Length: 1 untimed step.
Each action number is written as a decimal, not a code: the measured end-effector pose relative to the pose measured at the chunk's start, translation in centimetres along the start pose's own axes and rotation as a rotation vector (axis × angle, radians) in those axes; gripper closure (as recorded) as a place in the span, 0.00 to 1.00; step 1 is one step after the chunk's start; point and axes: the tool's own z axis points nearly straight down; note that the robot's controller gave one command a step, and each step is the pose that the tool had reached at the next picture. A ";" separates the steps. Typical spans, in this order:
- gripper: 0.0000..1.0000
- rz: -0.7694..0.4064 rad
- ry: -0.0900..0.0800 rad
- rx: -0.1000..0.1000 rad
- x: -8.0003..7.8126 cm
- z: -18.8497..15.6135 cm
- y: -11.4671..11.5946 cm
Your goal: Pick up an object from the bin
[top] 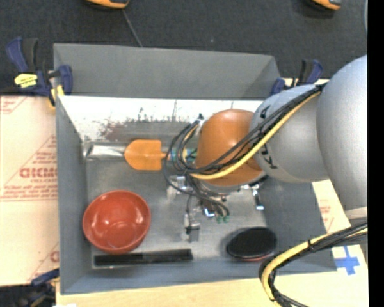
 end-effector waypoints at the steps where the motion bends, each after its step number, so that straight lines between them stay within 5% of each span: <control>1: 0.00 -0.132 -0.002 -0.001 0.1 0.1 -5.9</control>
Offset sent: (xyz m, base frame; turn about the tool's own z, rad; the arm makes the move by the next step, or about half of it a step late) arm -0.0582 -0.0080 0.0057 -0.0174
